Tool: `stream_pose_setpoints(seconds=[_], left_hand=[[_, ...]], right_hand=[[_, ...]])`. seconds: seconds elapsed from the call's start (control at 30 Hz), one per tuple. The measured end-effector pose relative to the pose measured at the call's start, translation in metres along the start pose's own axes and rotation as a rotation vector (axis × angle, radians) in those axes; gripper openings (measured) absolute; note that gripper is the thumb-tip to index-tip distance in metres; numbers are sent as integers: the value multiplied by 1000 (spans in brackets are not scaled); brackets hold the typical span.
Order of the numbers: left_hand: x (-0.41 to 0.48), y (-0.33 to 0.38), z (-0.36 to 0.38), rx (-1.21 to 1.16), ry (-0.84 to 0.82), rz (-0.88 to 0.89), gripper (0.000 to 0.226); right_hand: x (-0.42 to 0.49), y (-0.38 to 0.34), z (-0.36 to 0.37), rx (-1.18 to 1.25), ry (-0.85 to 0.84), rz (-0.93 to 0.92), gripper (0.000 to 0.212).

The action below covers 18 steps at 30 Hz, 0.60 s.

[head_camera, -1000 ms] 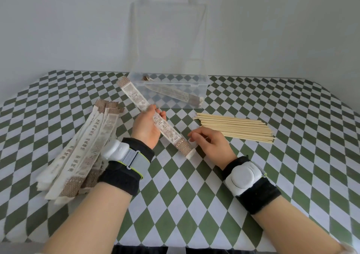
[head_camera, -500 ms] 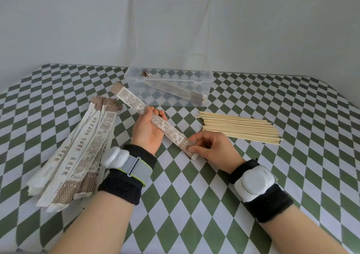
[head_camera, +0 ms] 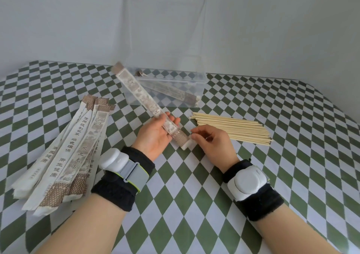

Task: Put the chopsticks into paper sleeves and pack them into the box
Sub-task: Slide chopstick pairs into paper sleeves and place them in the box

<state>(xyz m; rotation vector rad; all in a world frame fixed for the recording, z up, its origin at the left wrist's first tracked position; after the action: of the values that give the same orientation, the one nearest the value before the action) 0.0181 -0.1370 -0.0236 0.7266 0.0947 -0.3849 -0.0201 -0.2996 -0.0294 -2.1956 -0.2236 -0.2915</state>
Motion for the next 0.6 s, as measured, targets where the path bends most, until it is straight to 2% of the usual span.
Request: stream_pose_setpoints(seconds=[0.07,0.2,0.6], left_hand=[[3,3,-4,-58,50,24,18],[8,3,-6,-95,130,58,18],[10,6,-8,-140,143,78,18]], right_hand=[[3,7,-11,-213,57,-23,14],[1,25,-36,-538,18,19,15],[3,22,-50,-728,-69,71,16]])
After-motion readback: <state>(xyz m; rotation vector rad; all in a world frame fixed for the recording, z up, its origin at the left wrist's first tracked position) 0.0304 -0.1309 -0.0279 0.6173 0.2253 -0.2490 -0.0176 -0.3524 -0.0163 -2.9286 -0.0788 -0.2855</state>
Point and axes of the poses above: each hand's wrist, its own x-axis towards the middle knuckle, its own z-axis out of the palm, y = z × x, the point moved 1 cm from there along x, towards the middle knuckle, and after that the axes turned 2 degrees about -z, right-handed, at the moved point
